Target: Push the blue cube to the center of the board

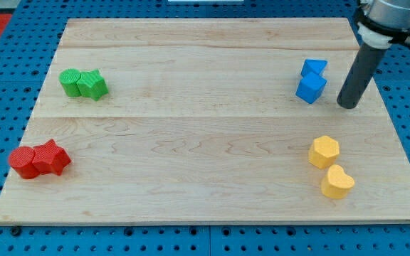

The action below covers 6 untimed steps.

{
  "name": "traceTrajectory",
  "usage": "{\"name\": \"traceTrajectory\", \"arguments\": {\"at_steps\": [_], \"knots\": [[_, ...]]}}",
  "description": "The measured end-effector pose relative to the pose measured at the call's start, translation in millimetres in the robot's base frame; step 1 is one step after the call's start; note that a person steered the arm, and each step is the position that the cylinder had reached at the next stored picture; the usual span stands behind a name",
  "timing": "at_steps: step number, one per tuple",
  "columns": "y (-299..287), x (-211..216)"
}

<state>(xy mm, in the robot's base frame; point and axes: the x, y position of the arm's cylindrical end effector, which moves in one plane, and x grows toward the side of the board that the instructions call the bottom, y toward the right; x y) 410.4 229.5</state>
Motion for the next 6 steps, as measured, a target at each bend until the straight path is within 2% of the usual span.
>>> {"name": "traceTrajectory", "arguments": {"at_steps": [1, 3, 4, 5, 6], "knots": [[-73.9, -16.1], [-66.9, -65.6], [-165.3, -67.6], [-237.6, -78.8], [-205.9, -83.3]]}}
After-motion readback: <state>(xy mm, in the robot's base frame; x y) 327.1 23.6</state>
